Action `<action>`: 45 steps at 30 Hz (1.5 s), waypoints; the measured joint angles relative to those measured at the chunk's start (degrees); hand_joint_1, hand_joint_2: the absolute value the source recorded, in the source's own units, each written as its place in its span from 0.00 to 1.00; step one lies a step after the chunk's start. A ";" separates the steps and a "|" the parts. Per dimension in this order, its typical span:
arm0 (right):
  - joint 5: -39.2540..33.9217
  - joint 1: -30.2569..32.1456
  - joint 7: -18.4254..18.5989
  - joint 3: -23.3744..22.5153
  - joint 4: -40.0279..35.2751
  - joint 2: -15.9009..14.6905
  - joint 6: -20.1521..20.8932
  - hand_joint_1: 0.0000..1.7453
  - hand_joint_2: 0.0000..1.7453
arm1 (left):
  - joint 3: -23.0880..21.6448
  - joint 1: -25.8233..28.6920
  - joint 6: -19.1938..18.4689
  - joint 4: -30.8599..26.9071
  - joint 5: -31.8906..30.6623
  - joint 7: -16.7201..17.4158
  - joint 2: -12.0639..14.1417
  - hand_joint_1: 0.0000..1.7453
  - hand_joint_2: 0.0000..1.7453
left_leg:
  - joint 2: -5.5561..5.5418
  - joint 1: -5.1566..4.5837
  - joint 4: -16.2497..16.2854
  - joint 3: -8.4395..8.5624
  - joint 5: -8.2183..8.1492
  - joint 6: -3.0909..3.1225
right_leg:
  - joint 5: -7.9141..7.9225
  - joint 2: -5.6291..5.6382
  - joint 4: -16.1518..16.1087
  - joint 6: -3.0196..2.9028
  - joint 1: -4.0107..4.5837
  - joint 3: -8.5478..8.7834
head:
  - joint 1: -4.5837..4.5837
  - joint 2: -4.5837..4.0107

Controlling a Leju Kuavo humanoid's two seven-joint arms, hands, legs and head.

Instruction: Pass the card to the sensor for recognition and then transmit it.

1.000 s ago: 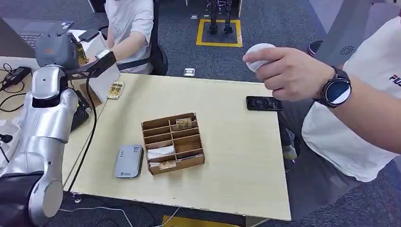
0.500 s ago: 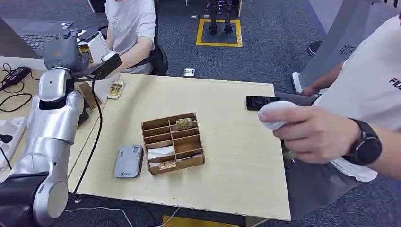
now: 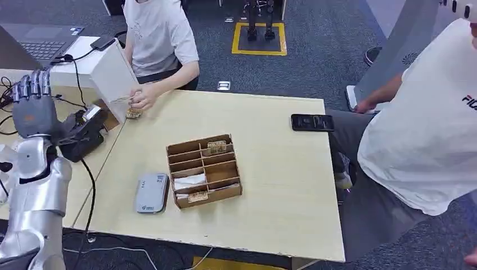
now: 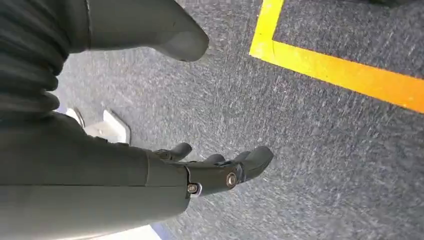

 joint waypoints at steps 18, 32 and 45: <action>-3.06 0.38 1.49 -4.98 -0.02 -0.02 -1.64 0.00 1.00 | 28.66 27.32 2.79 -20.23 19.57 -15.34 -3.63 0.00 1.00 | -0.28 0.02 -0.04 -0.11 -0.11 0.04 | -0.06 -0.38 -0.08 0.05 0.01 0.17 | 0.02 0.00; -4.83 0.39 2.51 -9.20 -0.20 -0.13 -1.68 0.00 1.00 | 56.32 26.68 9.16 16.61 13.72 6.59 -8.48 0.00 1.00 | -0.46 -0.20 -0.07 0.08 -0.18 0.09 | -0.21 -0.56 -0.12 0.15 -0.25 0.30 | 0.04 0.00; -5.66 0.02 2.05 -10.34 -0.83 -1.01 -2.32 0.00 1.00 | 61.48 24.33 7.93 42.87 9.28 20.20 -21.73 0.00 1.00 | -0.53 -0.28 0.09 0.12 -0.22 0.50 | -0.08 -0.63 -0.31 0.49 -0.32 0.45 | 0.15 0.00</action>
